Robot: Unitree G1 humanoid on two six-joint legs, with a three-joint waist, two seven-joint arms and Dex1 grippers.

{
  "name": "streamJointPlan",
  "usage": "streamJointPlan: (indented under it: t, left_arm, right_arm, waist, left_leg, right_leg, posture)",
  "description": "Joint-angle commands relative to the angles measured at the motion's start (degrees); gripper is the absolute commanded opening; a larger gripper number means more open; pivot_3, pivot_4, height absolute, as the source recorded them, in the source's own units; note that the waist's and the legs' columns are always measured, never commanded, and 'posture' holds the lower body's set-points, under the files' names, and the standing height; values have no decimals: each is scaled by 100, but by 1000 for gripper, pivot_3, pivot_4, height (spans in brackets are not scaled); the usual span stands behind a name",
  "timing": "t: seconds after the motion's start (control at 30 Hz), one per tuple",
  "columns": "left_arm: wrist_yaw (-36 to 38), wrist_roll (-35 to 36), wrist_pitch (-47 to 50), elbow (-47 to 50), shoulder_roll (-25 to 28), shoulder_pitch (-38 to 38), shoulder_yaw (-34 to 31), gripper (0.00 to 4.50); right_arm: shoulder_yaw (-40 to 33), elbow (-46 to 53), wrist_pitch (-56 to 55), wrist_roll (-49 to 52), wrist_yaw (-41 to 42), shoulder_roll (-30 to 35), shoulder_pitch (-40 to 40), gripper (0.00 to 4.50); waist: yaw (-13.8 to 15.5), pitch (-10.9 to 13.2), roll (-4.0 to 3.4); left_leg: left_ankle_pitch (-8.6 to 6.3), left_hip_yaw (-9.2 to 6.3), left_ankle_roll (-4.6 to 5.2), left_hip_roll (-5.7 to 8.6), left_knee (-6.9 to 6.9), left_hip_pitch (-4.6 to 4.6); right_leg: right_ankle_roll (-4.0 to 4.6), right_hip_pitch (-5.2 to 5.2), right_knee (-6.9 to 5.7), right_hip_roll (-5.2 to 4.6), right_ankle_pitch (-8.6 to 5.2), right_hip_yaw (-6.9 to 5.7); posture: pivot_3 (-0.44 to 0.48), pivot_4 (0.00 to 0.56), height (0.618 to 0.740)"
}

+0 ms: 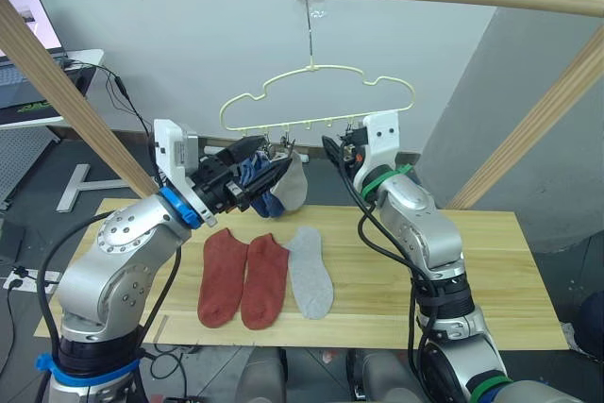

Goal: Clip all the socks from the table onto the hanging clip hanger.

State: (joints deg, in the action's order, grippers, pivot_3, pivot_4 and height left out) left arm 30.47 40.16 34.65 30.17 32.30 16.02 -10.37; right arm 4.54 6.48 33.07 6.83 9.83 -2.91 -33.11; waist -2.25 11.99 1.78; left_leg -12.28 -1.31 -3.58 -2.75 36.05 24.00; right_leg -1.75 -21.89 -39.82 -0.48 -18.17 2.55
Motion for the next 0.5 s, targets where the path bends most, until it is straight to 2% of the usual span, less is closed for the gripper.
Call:
streamJointPlan:
  t: [0.03,0.17,0.3,0.4,0.5]
  left_arm:
    - [-34,76,-76,228,-20,85,-63,3160]
    - [-29,82,-78,219,-24,83,-74,3160]
    - [-21,85,-79,202,-19,93,-81,3160]
    - [-28,91,-73,208,-21,91,-84,3160]
    - [-36,102,-66,220,-25,82,-85,3160]
  right_arm:
    - [-31,163,-72,84,-24,-33,-121,2742]
    - [-53,154,-72,112,-26,-26,-131,2742]
    - [-100,142,-57,162,-62,-47,-140,1867]
    - [-122,132,-56,190,-94,-60,-151,796]
    - [-130,132,-50,191,-110,-65,-156,194]
  waist:
    - [0,0,0]
    - [0,0,0]
    - [0,0,0]
    - [0,1,0]
    - [-1,1,0]
  left_leg:
    - [0,0,0,0,0,0]
    - [0,-1,0,0,-1,0]
    - [0,0,0,0,-1,1]
    - [0,0,0,0,-1,1]
    - [0,0,0,0,-2,0]
  right_leg:
    - [0,0,0,0,0,0]
    - [0,0,1,0,0,0]
    - [0,-1,1,0,0,0]
    - [0,0,2,0,0,1]
    - [0,-1,3,0,0,1]
  posture:
    - [-14,200,740]
    - [-14,200,740]
    - [-14,200,740]
    - [-13,201,740]
    - [-13,201,740]
